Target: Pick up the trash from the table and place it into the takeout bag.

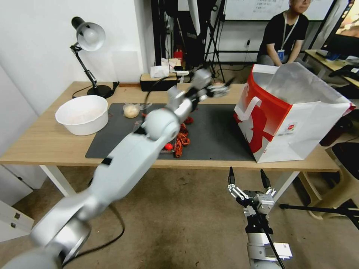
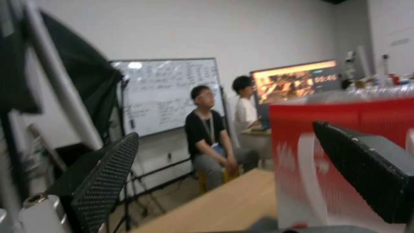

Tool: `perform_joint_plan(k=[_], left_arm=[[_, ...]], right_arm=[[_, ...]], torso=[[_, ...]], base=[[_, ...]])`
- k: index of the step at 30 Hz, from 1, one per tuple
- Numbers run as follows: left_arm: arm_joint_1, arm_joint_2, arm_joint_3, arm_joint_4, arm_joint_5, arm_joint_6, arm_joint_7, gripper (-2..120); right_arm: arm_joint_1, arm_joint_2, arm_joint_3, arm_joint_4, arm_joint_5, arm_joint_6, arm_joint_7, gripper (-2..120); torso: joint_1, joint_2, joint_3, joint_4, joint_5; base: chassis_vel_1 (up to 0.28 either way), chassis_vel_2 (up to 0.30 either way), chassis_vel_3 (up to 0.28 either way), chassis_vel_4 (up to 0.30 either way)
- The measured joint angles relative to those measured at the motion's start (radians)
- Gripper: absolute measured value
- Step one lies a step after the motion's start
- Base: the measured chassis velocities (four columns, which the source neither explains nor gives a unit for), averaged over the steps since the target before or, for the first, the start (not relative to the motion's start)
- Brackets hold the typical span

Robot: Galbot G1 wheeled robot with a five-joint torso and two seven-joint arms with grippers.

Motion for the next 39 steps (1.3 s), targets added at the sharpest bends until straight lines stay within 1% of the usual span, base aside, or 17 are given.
perform_joint_plan(k=[2,3,6,7,10,11,14,15,18,19,22,23,27,30,32,34,39], left_arm=[[0.090,0.029,-0.059,-0.044,0.044,0.001,-0.003,100],[0.090,0.029,-0.059,-0.044,0.044,0.001,-0.003,100],[0.215,0.069,-0.150,-0.105,0.095,0.001,-0.015,100],[0.215,0.069,-0.150,-0.105,0.095,0.001,-0.015,100],[0.328,0.086,-0.215,-0.170,0.132,0.007,-0.039,100],[0.328,0.086,-0.215,-0.170,0.132,0.007,-0.039,100],[0.420,0.085,-0.267,-0.205,0.163,0.020,-0.039,100],[0.420,0.085,-0.267,-0.205,0.163,0.020,-0.039,100],[0.520,0.080,-0.330,-0.238,0.181,0.029,-0.036,100],[0.520,0.080,-0.330,-0.238,0.181,0.029,-0.036,100],[0.607,0.073,-0.393,-0.272,0.206,0.039,-0.040,100],[0.607,0.073,-0.393,-0.272,0.206,0.039,-0.040,100],[0.674,0.068,-0.440,-0.296,0.223,0.040,-0.058,100],[0.758,0.057,-0.499,-0.328,0.261,0.043,-0.093,100],[0.772,0.055,-0.506,-0.332,0.266,0.045,-0.104,100],[0.813,0.048,-0.527,-0.354,0.271,0.063,-0.147,100],[0.847,0.045,-0.553,-0.375,0.275,0.085,-0.167,100]], right_arm=[[-0.001,-0.001,0.000,0.003,-0.001,0.000,0.000,100],[-0.001,-0.001,0.000,0.003,-0.001,0.000,0.000,100],[-0.003,-0.011,0.000,0.012,-0.001,-0.001,0.000,100],[-0.003,-0.011,0.000,0.012,-0.001,-0.001,0.000,100],[-0.006,-0.017,0.000,0.014,-0.001,-0.001,0.000,100],[-0.006,-0.017,0.000,0.014,-0.001,-0.001,0.000,100],[-0.009,-0.022,0.001,0.014,0.000,0.001,0.000,100],[-0.009,-0.022,0.001,0.014,0.000,0.001,0.000,100],[-0.009,-0.029,0.002,0.015,0.002,0.002,0.000,100],[-0.009,-0.029,0.002,0.015,0.002,0.002,0.000,100],[-0.006,-0.031,0.000,0.013,0.002,0.002,0.000,100],[-0.006,-0.031,0.000,0.013,0.002,0.002,0.000,100],[-0.004,-0.031,-0.004,0.010,0.002,0.002,0.000,100],[0.000,-0.033,-0.008,0.005,0.003,0.002,0.000,100],[0.001,-0.034,-0.008,0.004,0.003,0.002,0.000,100],[0.003,-0.036,-0.010,0.001,0.003,0.002,0.000,100],[0.003,-0.034,-0.013,-0.002,0.003,0.002,0.000,100]], torso=[[0.000,0.000,0.000,0.0000,0.0000],[0.000,0.000,0.000,0.0000,0.0000],[0.000,0.000,0.000,0.0000,0.0003],[0.000,0.000,0.000,0.0000,0.0003],[0.000,0.000,0.000,-0.0004,0.0004],[0.000,0.000,0.000,-0.0004,0.0004],[0.000,0.000,0.000,-0.0003,0.0005],[0.000,0.000,0.000,-0.0003,0.0005],[0.000,0.000,0.000,-0.0003,0.0005],[0.000,0.000,0.000,-0.0003,0.0005],[0.000,0.000,0.000,-0.0005,0.0005],[0.000,0.000,0.000,-0.0005,0.0005],[0.000,0.000,0.000,-0.0003,0.0002],[0.000,0.000,0.000,-0.0003,0.0005],[0.000,0.000,0.000,-0.0001,0.0004],[0.000,0.000,0.000,-0.0001,0.0004],[0.000,0.000,0.000,-0.0003,0.0005]], base=[[0.000,0.000,0.000,0.000],[0.000,0.000,0.000,0.000],[0.000,0.000,0.000,0.000],[0.000,0.000,0.000,0.000],[0.000,0.000,0.000,0.000],[0.000,0.000,0.000,0.000],[0.000,0.000,0.000,0.000],[0.000,0.000,0.000,0.000],[0.000,0.000,0.000,0.000],[0.000,0.000,0.000,0.000],[0.000,0.000,0.000,0.000],[0.000,0.000,0.000,0.000],[0.000,0.000,0.000,0.000],[0.000,0.000,0.000,0.000],[0.000,0.000,0.000,0.000],[0.000,0.000,0.000,0.000],[0.000,0.000,0.000,0.000]])
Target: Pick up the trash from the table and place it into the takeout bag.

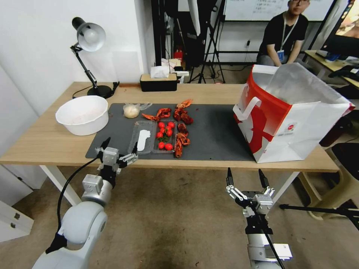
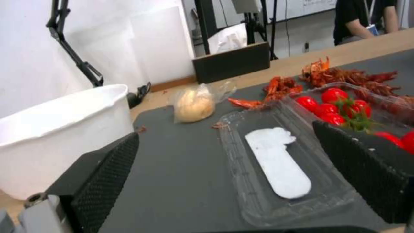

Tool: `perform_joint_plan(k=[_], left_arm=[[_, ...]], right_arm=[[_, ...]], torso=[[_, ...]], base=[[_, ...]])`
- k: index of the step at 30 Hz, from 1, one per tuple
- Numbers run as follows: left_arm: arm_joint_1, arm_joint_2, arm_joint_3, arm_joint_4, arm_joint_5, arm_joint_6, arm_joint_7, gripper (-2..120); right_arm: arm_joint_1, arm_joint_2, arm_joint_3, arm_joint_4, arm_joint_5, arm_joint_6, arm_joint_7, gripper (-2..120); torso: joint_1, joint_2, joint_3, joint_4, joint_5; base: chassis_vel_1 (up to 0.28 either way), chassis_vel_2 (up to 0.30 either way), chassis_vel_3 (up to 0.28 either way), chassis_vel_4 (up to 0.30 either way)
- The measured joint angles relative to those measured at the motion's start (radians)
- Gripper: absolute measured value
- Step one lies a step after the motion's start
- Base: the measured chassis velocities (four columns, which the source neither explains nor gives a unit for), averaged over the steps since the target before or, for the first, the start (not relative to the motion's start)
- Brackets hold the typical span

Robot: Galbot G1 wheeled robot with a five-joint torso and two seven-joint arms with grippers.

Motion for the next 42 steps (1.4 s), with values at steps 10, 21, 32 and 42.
perform_joint_plan(k=[10,21,32,42], left_arm=[[-0.110,0.005,0.038,0.062,-0.064,0.034,-0.024,100],[-0.305,0.019,0.141,0.158,-0.158,0.134,-0.066,100],[-0.614,0.014,0.232,0.396,-0.216,0.224,-0.127,100],[-0.752,-0.008,0.277,0.593,-0.198,0.218,-0.128,100]], right_arm=[[-0.007,0.004,0.002,0.003,-0.001,0.002,-0.001,100],[-0.009,0.018,0.000,0.006,-0.010,0.003,-0.001,100],[-0.016,0.017,0.004,0.010,-0.012,0.005,-0.001,100],[-0.007,0.019,0.005,-0.010,-0.015,0.010,-0.001,100]], torso=[[0.000,0.000,0.000,0.0000,-0.0001],[0.000,0.000,0.000,-0.0001,0.0000],[0.000,0.000,0.000,0.0000,0.0003],[0.000,0.000,0.000,0.0001,0.0000]], base=[[0.000,0.000,0.000,0.000],[0.000,0.000,0.000,0.000],[0.000,0.000,0.000,0.000],[0.000,0.000,0.000,0.000]])
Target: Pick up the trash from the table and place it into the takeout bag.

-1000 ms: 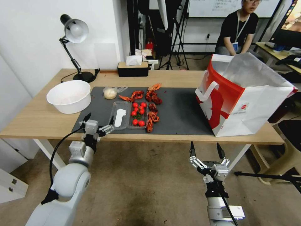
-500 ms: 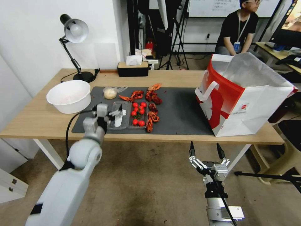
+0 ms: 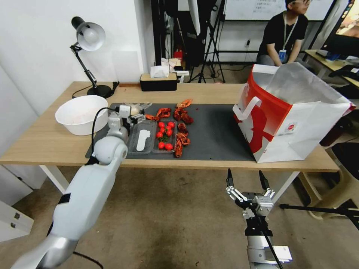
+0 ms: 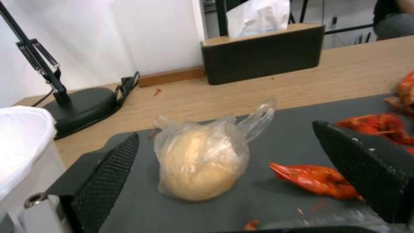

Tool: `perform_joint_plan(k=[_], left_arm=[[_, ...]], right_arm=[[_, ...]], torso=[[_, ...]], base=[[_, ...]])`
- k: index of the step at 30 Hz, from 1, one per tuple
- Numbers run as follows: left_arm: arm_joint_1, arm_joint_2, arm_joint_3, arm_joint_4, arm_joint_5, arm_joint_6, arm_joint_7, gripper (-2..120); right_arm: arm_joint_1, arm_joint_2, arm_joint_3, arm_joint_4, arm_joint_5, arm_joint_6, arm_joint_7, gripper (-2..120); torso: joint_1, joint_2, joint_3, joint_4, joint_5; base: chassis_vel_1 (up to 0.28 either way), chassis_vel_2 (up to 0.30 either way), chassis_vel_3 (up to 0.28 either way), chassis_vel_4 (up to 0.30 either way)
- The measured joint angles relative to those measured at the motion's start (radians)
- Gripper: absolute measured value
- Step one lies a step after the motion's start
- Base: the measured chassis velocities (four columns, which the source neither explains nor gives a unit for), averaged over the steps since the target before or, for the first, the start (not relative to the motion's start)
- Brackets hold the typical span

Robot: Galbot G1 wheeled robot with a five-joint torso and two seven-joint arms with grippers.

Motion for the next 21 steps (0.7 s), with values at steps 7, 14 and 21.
perform_joint_plan(k=[7,14,21], left_arm=[[-0.068,-0.024,0.014,0.109,0.003,-0.008,0.001,100],[-0.119,-0.041,0.027,0.189,-0.008,-0.009,0.001,100],[-0.153,-0.051,0.026,0.239,-0.048,0.075,-0.045,100]], right_arm=[[0.011,-0.004,-0.002,-0.019,-0.004,0.006,0.000,100],[0.016,-0.006,-0.003,-0.027,-0.004,0.007,0.000,100],[0.024,-0.013,-0.008,-0.038,-0.001,0.007,0.000,100]], torso=[[0.000,0.000,0.000,0.0000,0.0000],[0.000,0.000,0.000,-0.0001,-0.0002],[0.000,0.000,0.000,0.0000,0.0000]], base=[[0.000,0.000,0.000,0.000],[0.000,0.000,0.000,0.000],[0.000,0.000,0.000,0.000]])
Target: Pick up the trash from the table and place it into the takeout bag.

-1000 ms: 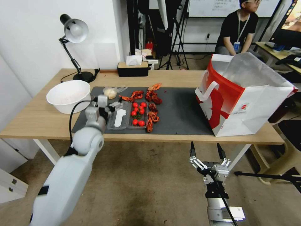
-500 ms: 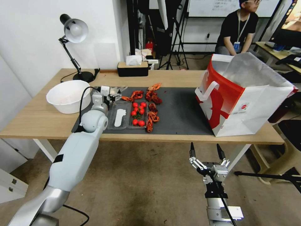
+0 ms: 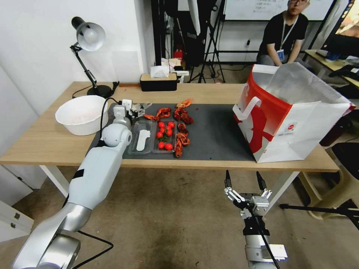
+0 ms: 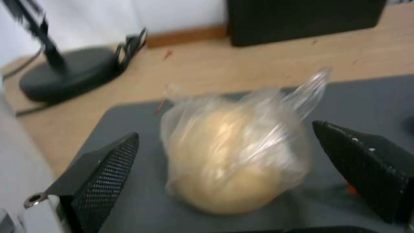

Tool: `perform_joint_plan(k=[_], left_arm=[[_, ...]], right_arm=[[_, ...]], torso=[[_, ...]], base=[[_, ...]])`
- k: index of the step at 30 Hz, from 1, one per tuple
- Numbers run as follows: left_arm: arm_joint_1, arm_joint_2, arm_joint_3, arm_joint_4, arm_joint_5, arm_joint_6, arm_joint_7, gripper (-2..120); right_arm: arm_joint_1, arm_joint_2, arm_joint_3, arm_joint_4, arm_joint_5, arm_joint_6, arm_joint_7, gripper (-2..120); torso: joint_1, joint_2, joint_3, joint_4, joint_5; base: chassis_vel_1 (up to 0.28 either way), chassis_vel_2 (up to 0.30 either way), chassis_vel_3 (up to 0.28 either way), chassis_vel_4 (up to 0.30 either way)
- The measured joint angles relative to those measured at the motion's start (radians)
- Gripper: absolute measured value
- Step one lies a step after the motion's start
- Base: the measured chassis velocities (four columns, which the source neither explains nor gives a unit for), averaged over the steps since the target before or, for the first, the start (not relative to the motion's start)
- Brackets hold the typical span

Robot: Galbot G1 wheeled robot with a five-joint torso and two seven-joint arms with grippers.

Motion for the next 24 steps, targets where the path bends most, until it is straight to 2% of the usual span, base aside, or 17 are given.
perform_joint_plan(k=[6,7,8,10,11,15,17,18,21,24], left_arm=[[-0.006,0.002,-0.011,0.010,-0.076,0.038,-0.029,98],[-0.006,0.004,-0.012,0.010,-0.091,0.040,-0.034,91],[-0.006,0.004,-0.012,0.010,-0.091,0.040,-0.034,91],[-0.007,0.006,-0.015,0.010,-0.114,0.041,-0.039,83],[-0.007,0.007,-0.017,0.010,-0.123,0.039,-0.040,76],[-0.007,0.008,-0.018,0.007,-0.136,0.036,-0.040,72],[-0.004,0.009,-0.019,0.006,-0.154,0.022,-0.034,57],[-0.004,0.009,-0.019,0.006,-0.154,0.022,-0.034,57],[0.005,0.011,-0.023,0.008,-0.159,0.006,-0.025,40],[0.010,0.013,-0.025,0.007,-0.159,0.001,-0.022,33]], right_arm=[[0.000,-0.002,-0.001,-0.003,0.001,0.000,0.000,100],[0.000,-0.002,-0.002,-0.004,0.001,0.000,0.000,100],[0.000,-0.002,-0.002,-0.004,0.001,0.000,0.000,100],[0.001,-0.001,-0.005,-0.005,0.001,0.001,0.000,100],[0.001,0.000,-0.008,-0.005,0.001,0.001,0.000,100],[0.001,0.001,-0.010,-0.005,0.001,0.001,0.000,100],[0.000,0.003,-0.013,-0.004,-0.001,0.001,0.000,100],[0.000,0.003,-0.013,-0.004,-0.001,0.001,0.000,100],[-0.001,0.000,-0.013,0.000,-0.003,0.001,0.000,100],[-0.002,-0.001,-0.014,0.001,-0.004,0.001,0.000,100]], torso=[[0.000,0.000,0.000,-0.0001,0.0000],[0.000,0.000,0.000,0.0000,0.0000],[0.000,0.000,0.000,0.0000,0.0000],[0.000,0.000,0.000,0.0000,-0.0001],[0.000,0.000,0.000,0.0000,0.0000],[0.000,0.000,0.000,-0.0001,-0.0001],[0.000,0.000,0.000,-0.0001,-0.0001],[0.000,0.000,0.000,-0.0001,-0.0001],[0.000,0.000,0.000,-0.0001,0.0000],[0.000,0.000,0.000,-0.0002,0.0000]], base=[[0.000,0.000,0.000,0.000],[0.000,0.000,0.000,0.000],[0.000,0.000,0.000,0.000],[0.000,0.000,0.000,0.000],[0.000,0.000,0.000,0.000],[0.000,0.000,0.000,0.000],[0.000,0.000,0.000,0.000],[0.000,0.000,0.000,0.000],[0.000,0.000,0.000,0.000],[0.000,0.000,0.000,0.000]])
